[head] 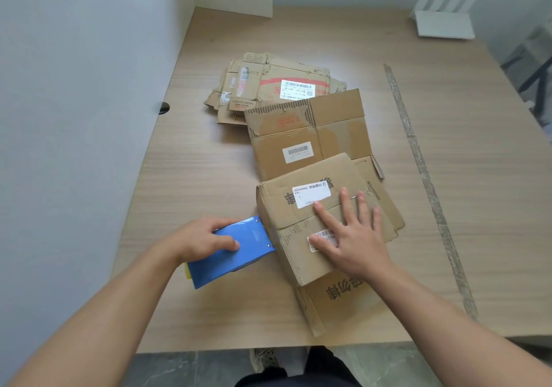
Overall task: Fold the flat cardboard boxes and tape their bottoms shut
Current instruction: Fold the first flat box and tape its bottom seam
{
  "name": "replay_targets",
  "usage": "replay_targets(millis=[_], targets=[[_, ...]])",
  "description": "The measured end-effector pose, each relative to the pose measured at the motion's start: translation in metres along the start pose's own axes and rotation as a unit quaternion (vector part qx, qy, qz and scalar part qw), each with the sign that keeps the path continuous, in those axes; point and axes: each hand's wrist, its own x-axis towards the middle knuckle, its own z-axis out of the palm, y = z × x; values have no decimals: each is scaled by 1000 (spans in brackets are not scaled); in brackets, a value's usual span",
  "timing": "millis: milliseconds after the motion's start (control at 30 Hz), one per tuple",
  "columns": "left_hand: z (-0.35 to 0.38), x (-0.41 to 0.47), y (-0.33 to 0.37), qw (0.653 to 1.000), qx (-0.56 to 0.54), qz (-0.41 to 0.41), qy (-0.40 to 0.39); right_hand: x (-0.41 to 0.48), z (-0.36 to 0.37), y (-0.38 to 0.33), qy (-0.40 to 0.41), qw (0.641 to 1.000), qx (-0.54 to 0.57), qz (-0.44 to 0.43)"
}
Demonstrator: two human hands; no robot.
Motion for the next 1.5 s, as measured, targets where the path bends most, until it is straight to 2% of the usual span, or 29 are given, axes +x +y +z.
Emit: replay_targets(millis=[300, 467, 667, 800, 867, 967, 1067, 1233, 1500], targets=[[5, 11, 16, 993, 102, 16, 58, 5, 1, 3, 0, 1000, -19, -1], [27, 14, 27, 973, 197, 2, 123, 6, -3, 3, -18, 1000, -20, -3], [48, 5, -1, 986, 86, -20, 143, 8, -16, -2, -58, 998, -32, 5], [51, -7, -14, 981, 53, -35, 181, 5, -23, -35, 74, 997, 3, -27], [49, -13, -18, 977, 45, -47, 201, 5, -21, -59, 103, 993, 40, -32], [47, -23, -25, 970, 27, -56, 234, 9, -8, -87, 64, 998, 27, 12], [42, -31, -29, 965, 17, -59, 255, 10, 4, -95, 84, 996, 6, 28], [36, -36, -33, 961, 17, -67, 266, 11, 7, -101, 86, 995, 35, 32], [38, -36, -27, 960, 14, -34, 279, -5, 6, -62, 59, 996, 71, -19]])
